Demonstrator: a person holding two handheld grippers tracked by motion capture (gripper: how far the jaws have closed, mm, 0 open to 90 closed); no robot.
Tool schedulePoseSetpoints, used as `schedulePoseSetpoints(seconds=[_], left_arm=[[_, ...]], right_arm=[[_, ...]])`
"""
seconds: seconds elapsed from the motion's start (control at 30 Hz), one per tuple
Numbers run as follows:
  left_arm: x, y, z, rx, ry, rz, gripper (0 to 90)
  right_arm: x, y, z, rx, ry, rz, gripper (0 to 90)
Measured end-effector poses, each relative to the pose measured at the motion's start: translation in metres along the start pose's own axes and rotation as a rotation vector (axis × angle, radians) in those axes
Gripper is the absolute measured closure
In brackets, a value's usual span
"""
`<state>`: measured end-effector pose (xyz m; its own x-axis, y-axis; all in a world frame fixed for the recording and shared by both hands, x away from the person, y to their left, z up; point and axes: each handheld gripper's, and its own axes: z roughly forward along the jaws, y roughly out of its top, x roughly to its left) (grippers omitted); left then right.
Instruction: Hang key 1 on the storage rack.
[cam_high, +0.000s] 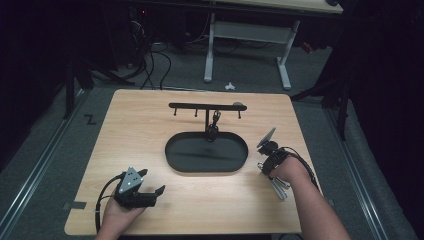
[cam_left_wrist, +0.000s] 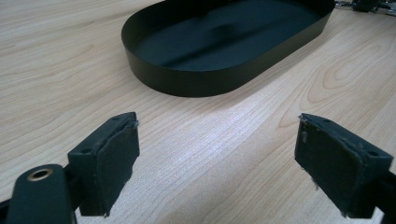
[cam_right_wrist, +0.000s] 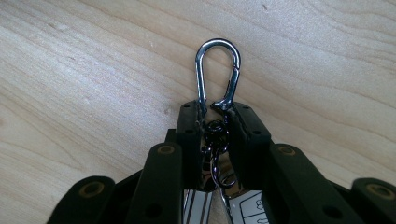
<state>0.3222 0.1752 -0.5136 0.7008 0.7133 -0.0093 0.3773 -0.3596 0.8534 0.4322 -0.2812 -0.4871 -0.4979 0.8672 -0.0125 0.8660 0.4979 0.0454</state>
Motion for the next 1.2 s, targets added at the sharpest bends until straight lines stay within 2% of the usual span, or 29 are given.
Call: schedulePoseSetpoints(seconds=[0.1, 0.23, 0.43, 0.67, 0.93, 1.2], left_arm=[[0.001, 0.000, 0.002, 0.001, -0.001, -0.003, 14.7], [0.001, 0.000, 0.002, 0.005, -0.002, 0.002, 14.7], [0.003, 0.002, 0.000, -0.014, 0.005, -0.004, 14.7], [0.002, 0.002, -0.001, -0.017, 0.002, -0.004, 14.8], [0.001, 0.002, 0.000, -0.015, 0.002, -0.001, 14.8], [0.002, 0.002, -0.001, -0.021, 0.016, -0.001, 14.8]], right_arm=[[0.001, -0.002, -0.001, -0.017, -0.025, -0.009, 75.8], [0.001, -0.005, -0.010, -0.068, 0.000, 0.009, 75.8], [0.004, -0.010, -0.025, -0.118, 0.006, 0.002, 75.7], [0.011, -0.016, -0.042, -0.157, 0.024, 0.002, 75.8], [0.010, -0.020, -0.061, -0.218, 0.053, 0.003, 75.7], [0.012, -0.019, -0.076, -0.250, 0.046, 0.007, 75.7]])
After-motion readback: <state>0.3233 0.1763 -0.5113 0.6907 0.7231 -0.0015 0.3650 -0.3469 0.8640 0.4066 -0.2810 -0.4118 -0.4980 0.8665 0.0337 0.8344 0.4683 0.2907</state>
